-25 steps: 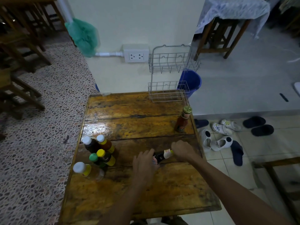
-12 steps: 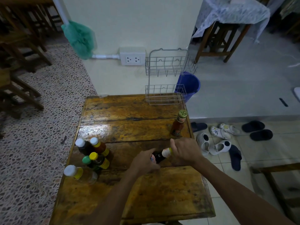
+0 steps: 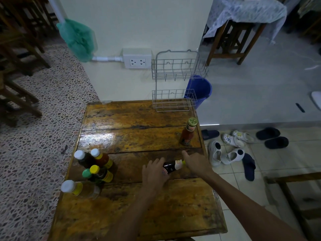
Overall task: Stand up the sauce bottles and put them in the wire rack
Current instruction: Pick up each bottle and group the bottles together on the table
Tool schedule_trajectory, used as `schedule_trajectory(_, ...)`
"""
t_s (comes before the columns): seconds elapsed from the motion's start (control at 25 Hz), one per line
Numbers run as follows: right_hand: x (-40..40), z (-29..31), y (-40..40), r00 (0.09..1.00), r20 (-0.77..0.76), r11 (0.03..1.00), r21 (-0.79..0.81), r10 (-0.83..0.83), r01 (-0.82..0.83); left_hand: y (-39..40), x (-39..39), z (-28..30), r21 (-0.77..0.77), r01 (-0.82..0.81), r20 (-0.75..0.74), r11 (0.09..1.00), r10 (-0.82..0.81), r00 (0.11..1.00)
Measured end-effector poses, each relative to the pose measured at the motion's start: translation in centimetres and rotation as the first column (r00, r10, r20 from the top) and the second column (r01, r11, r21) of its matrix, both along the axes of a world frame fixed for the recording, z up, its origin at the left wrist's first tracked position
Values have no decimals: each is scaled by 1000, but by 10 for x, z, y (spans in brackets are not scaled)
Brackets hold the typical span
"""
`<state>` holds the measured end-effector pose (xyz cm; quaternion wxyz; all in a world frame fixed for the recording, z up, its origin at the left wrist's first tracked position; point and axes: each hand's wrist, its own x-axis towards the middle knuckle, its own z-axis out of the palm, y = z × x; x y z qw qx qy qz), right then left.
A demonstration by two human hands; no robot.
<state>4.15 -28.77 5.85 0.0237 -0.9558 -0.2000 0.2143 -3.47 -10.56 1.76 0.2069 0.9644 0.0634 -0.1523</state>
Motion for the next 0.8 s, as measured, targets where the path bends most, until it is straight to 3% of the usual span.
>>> schedule_trajectory(0.04, 1, 2, -1, 990, -19, 982, 127, -136, 138, -4, 5, -3, -65, -27, 15, 997, 28, 999)
schedule_trajectory(0.12, 4, 9, 0, 904, -67, 820, 395, -423, 413, -17, 17, -7, -239, -88, 17, 967, 95, 995)
schedule_trajectory(0.16, 7, 14, -1, 882, 5, 780, 470, -471, 414, -27, 25, -9, -327, -114, 18, 938, 126, 992)
schedule_trajectory(0.32, 18, 33, -9, 861, 172, 773, 549, -478, 319, -77, 60, -7, -603, -205, -33, 771, 232, 972)
schedule_trajectory(0.8, 54, -8, -30, 905, 171, 801, 549, -389, 240, -110, 99, -48, -581, -354, -137, 733, 340, 930)
